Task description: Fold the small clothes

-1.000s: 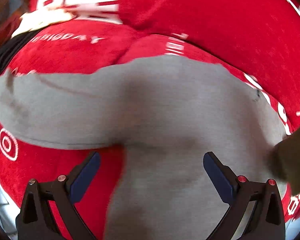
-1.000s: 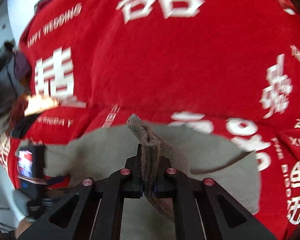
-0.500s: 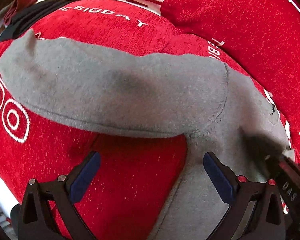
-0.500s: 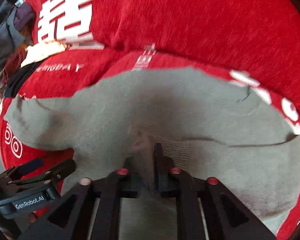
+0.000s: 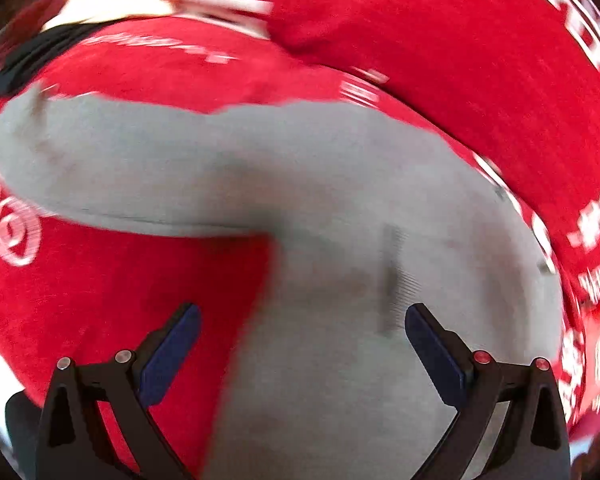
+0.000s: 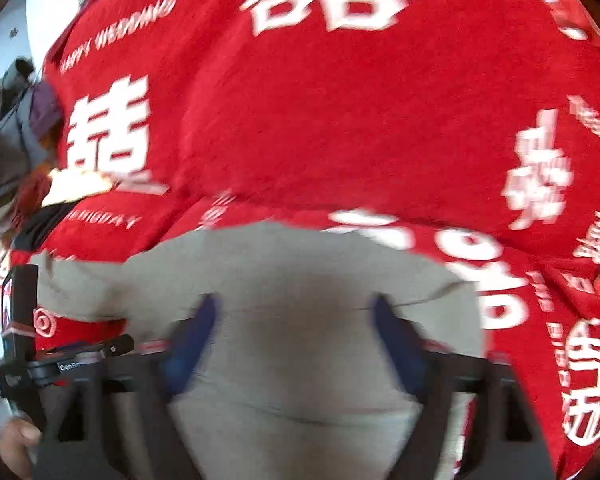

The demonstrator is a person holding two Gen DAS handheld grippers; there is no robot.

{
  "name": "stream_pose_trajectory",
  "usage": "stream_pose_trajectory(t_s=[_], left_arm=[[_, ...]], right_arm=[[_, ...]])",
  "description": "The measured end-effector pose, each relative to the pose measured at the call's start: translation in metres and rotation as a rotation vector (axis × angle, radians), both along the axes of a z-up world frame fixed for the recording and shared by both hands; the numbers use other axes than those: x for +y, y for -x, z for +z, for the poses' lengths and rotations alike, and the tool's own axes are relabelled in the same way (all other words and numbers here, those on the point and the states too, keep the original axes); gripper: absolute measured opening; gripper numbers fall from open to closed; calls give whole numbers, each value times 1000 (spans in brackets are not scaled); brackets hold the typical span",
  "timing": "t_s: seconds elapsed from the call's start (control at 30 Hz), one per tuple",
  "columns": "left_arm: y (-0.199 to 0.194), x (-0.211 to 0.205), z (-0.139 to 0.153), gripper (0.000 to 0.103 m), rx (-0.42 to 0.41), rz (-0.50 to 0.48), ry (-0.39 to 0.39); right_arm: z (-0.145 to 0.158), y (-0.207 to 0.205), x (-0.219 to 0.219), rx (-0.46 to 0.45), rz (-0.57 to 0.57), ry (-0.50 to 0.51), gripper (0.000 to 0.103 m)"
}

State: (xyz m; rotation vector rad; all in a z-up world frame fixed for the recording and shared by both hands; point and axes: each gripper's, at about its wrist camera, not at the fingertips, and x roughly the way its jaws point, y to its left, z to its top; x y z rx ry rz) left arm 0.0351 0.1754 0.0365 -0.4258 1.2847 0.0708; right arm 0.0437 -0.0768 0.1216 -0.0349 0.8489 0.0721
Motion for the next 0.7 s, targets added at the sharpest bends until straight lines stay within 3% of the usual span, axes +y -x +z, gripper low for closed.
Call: stream_pose_trajectory(t_s=[0.1, 0.17, 0.27, 0.33, 0.47, 0.53, 0.63, 0.7], left_arm=[[-13, -36, -6, 102, 27, -79, -2], [-18, -56, -3, 102, 28, -117, -18], [-21, -85, 14, 102, -20, -159, -103], [-26, -103, 22, 102, -45, -197, -98], [-40, -140, 7, 102, -15, -303, -41], [-49, -147, -9, 102, 26, -314, -107], [-48, -135, -8, 102, -5, -292, -213], [-51, -114, -9, 102, 25, -231, -254]], right_arm=[[-19, -6, -51, 82, -98, -65, 103], [-41, -11, -90, 140, -239, -71, 102], [-57, -17, -121, 147, -282, -67, 99], [-62, -24, -131, 133, -299, -8, 99], [-76, -42, -129, 154, -224, 9, 99], [-90, -54, -121, 211, -159, -60, 99], [-119, -64, -86, 341, 7, -138, 99], [-123, -62, -64, 323, 67, -53, 100]])
